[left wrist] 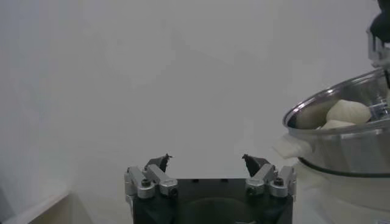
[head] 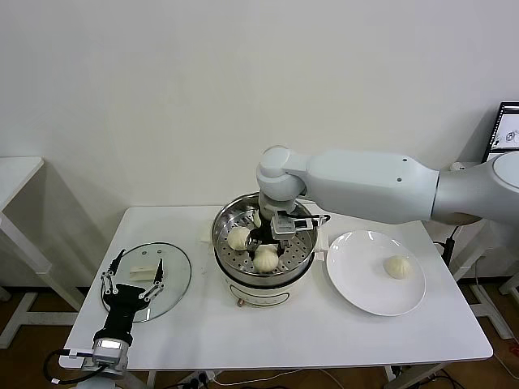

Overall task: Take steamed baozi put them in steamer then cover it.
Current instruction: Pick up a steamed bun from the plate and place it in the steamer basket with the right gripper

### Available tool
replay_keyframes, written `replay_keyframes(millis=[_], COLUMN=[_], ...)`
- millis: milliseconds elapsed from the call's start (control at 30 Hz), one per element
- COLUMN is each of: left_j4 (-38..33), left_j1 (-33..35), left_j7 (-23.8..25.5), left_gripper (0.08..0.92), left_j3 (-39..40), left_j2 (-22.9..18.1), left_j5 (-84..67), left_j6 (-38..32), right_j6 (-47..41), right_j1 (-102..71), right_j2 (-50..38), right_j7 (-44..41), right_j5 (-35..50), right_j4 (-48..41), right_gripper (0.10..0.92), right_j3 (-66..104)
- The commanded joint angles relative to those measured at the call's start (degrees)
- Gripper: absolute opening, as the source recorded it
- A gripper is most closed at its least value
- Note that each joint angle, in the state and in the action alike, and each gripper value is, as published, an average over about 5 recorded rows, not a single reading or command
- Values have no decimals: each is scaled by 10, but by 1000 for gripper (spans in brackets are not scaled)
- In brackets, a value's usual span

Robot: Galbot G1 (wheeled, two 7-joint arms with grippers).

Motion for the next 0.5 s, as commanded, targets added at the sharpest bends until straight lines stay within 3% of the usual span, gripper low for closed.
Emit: replay_keyframes(millis=[33, 400, 500], left_j4=[0, -1, 0], left_j1=[0, 0, 0], left_j7=[0, 0, 0], left_gripper=[823, 823, 823], left_j3=[-1, 0, 1], left_j2=[0, 0, 0], left_j5=[0, 0, 0], left_j6=[-1, -1, -1], right_j6=[10, -8, -13], right_j1=[-25, -33, -32], right_j2=[16, 20, 17], right_j7=[-1, -3, 0], right_j5=[-19, -15, -14], right_j4=[-17, -25, -23], right_gripper=[670, 679, 733], right_j3=[-1, 4, 6])
